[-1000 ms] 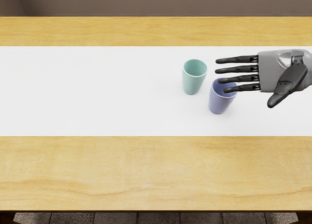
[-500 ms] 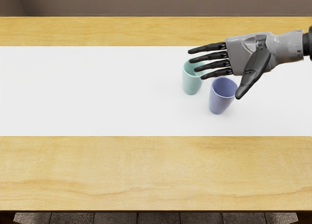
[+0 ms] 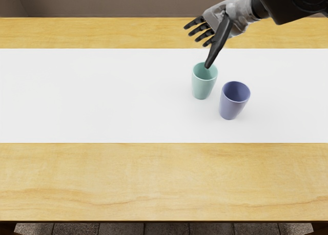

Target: Pick up cup and place in cup with right hand

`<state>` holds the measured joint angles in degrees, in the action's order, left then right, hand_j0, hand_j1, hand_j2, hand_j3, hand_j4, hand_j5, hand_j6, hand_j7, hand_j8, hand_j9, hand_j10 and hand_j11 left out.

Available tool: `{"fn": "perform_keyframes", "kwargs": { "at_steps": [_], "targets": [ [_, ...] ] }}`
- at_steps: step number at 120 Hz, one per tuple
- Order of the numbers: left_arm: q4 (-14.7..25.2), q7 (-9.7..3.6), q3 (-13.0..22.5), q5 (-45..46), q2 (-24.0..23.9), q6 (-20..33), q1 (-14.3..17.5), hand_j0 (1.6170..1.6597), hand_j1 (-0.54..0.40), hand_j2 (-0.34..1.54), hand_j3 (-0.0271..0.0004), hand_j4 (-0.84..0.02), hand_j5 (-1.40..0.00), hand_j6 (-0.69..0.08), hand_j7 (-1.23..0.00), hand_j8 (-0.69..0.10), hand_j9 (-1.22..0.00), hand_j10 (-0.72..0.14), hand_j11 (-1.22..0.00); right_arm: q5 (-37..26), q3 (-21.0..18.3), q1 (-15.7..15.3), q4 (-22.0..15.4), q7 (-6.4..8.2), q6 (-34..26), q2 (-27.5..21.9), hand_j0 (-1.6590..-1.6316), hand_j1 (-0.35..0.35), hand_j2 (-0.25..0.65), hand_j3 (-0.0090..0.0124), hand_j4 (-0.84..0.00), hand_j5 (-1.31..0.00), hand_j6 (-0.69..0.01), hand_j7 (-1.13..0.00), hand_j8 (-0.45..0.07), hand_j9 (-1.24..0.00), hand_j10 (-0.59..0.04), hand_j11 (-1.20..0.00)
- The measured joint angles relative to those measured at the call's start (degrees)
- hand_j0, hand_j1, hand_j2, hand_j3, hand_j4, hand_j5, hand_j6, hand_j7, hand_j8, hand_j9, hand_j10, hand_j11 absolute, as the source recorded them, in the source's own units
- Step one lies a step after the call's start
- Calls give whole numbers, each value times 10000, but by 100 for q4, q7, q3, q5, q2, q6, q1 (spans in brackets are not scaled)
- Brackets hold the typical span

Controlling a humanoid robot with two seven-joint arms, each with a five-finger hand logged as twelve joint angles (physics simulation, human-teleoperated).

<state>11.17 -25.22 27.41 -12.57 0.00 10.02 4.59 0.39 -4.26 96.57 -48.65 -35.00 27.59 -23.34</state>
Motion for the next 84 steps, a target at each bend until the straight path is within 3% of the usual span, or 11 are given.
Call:
{"fn": "perform_keyframes", "kwargs": {
  "at_steps": [21,38,55,84],
  "targets": [
    [-1,0,-4,0,0,0,-2,16581,3491,1,0,-3,-1,-4,0,-4,0,-3,0,-148,-968,155,913,0,-155,870,-16581,-3142,-61,0,-302,-379,-305,-377,-302,-378,-298,-378],
    [-1,0,-7,0,0,0,-2,16581,3491,1,0,-3,0,-4,0,-3,0,-2,0,-313,-1610,204,1362,0,-362,1455,-16581,-3152,-58,0,-298,-369,-304,-368,-299,-369,-293,-368],
    [-1,0,-7,0,0,0,7,16581,3491,1,0,-2,0,-3,0,-3,0,-2,0,-394,-1788,206,1445,0,-547,1772,-16581,-3158,-56,0,-297,-365,-305,-363,-298,-364,-291,-364],
    [-1,0,-8,0,0,0,6,16581,3491,1,0,-2,-1,-3,0,-3,0,-2,0,-480,-2348,266,899,0,-1680,1981,-16581,-3150,-54,0,-308,-376,-319,-373,-311,-375,-302,-375]
  ]
}}
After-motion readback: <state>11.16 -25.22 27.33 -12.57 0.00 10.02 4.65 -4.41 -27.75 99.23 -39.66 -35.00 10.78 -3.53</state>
